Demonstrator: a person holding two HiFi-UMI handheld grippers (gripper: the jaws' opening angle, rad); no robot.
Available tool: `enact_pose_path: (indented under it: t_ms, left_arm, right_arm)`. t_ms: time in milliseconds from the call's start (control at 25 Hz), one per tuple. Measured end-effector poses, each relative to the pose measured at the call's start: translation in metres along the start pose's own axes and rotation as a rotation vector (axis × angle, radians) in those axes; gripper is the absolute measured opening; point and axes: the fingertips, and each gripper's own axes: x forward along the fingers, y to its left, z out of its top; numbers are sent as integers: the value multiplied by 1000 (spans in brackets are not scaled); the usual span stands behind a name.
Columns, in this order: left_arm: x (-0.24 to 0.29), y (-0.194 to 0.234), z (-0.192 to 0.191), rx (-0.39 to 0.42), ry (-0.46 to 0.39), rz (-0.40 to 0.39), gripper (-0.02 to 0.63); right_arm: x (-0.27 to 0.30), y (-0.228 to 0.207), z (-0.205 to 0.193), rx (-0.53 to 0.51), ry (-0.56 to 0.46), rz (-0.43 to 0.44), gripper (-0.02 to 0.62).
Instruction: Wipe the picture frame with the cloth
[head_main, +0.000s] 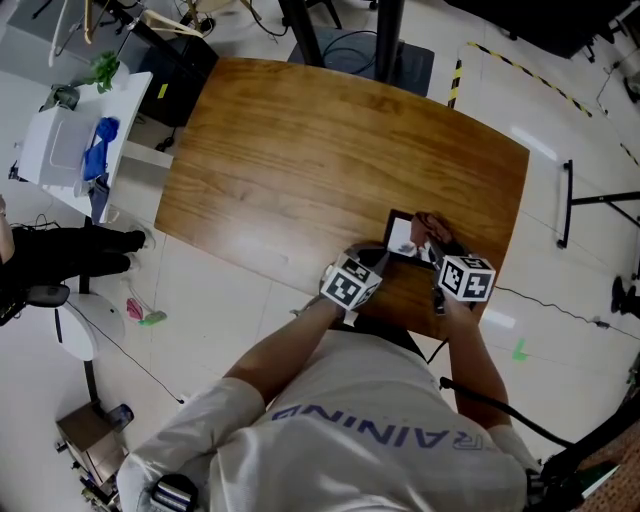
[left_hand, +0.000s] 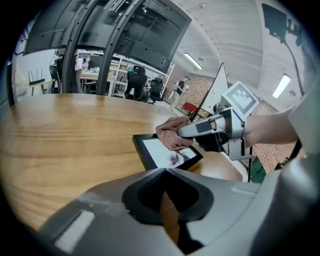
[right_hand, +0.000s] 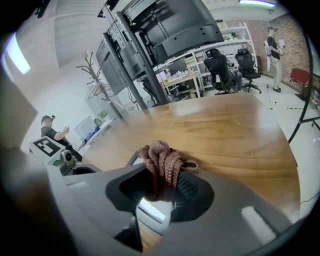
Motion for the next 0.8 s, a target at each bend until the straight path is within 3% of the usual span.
enact_pose_path:
  t_ms: [520, 800]
  left_arm:
    - [0, 1, -1, -1, -6, 6, 6]
    - [-2, 1, 2, -16, -24, 7, 6]
  right_arm:
    - [-34, -33, -3, -12, -34, -86, 121]
    - [-55, -60, -9, 46, -46, -140, 121]
